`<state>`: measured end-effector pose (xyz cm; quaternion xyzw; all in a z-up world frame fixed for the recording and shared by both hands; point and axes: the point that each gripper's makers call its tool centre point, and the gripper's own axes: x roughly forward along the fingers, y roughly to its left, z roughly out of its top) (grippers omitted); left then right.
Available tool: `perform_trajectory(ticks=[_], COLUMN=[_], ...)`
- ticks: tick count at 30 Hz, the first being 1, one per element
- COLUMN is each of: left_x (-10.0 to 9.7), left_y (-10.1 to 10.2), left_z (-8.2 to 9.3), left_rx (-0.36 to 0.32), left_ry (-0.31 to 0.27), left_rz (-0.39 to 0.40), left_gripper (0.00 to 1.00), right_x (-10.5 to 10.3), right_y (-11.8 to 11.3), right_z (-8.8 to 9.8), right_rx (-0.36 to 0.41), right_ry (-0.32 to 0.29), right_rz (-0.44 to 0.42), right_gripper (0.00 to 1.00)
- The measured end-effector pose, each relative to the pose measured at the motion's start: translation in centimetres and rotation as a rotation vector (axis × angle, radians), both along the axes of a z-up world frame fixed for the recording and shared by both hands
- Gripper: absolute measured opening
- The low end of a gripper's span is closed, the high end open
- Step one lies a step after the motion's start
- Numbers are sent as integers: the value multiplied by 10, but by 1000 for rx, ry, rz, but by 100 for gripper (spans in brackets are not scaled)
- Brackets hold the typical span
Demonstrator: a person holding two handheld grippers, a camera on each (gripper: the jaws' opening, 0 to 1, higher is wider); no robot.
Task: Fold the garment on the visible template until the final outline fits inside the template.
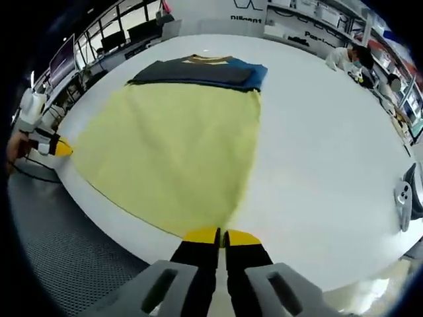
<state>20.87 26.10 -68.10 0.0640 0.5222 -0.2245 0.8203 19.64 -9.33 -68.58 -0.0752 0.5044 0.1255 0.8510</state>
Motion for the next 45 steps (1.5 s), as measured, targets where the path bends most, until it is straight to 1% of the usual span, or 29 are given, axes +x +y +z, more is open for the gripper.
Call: perform_trajectory(ticks=[7,8,10,14,18,24,28,32,35,40,42,45], left_x=[-1,-4,-4,-4,-5,-14,-21,-28,-31,-35,-35,-36], left_y=[0,5,5,8,12,15,16,19,20,19,19,19], left_z=[1,2,4,7,9,13,15,14,14,21,27,32], left_rx=[25,26,24,27,39,44,39,55,50,37,30,28], left_ry=[-5,12,5,2,1,24,41,55,69,71,68,68], left_rz=[-31,-15,-21,-26,-33,-55,-61,-75,-71,-62,-64,-67], left_gripper=[7,7,7,7,7,7,7,7,7,7,6,6], right_x=[0,-1,-1,-2,-6,-14,-17,-20,-22,-23,-24,-25], right_y=[-1,0,1,3,8,11,13,15,15,17,18,19], right_z=[1,3,5,8,12,18,20,22,25,36,39,41], right_rx=[-22,-43,-42,-29,5,50,56,59,71,101,111,127], right_ry=[-2,-13,-15,-12,6,34,41,51,63,50,48,64], right_rz=[10,28,31,32,27,11,17,21,19,9,3,-11], right_gripper=[0,0,0,0,0,0,0,0,0,0,0,0])
